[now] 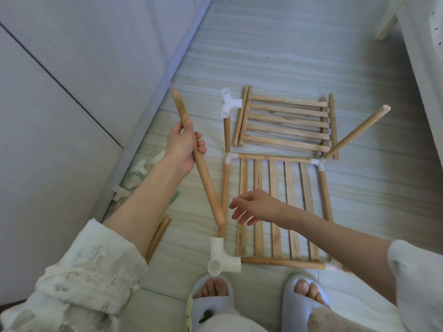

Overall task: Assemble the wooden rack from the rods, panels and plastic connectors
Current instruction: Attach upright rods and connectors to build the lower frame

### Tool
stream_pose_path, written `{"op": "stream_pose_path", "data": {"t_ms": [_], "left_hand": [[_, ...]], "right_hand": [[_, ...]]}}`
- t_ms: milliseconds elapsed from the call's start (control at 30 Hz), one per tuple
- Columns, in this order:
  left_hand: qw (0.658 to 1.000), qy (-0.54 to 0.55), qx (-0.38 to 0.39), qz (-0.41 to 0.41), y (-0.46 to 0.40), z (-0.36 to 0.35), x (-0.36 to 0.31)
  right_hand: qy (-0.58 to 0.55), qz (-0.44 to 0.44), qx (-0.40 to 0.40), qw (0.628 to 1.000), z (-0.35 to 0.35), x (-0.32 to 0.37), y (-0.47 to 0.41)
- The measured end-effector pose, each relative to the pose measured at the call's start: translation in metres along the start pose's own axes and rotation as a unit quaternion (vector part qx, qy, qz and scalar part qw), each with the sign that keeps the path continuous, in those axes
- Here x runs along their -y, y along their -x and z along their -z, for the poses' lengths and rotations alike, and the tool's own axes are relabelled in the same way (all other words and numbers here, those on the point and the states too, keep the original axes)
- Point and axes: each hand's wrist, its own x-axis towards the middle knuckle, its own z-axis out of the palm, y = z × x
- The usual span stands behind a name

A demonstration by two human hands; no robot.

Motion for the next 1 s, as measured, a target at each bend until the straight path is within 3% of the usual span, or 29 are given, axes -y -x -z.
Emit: {"op": "stream_pose_path", "data": {"t_ms": [767,833,933,1000], "left_hand": [[0.993,-0.098,0.052,0.044,0.048,-0.010,0.033],[0.992,-0.100,0.054,0.052,0.053,-0.012,0.038],[0.993,-0.092,0.045,0.058,0.057,-0.012,0.043],[0.993,-0.091,0.039,0.065,0.060,-0.010,0.044]], "right_hand": [[0.020,-0.011,-0.011,1.000,0.016,0.003,-0.007],[0.055,0.012,-0.046,0.997,0.021,0.009,-0.015],[0.162,0.089,-0.188,0.965,0.039,0.031,-0.037],[0.148,0.144,-0.254,0.945,0.053,0.056,-0.050]]}}
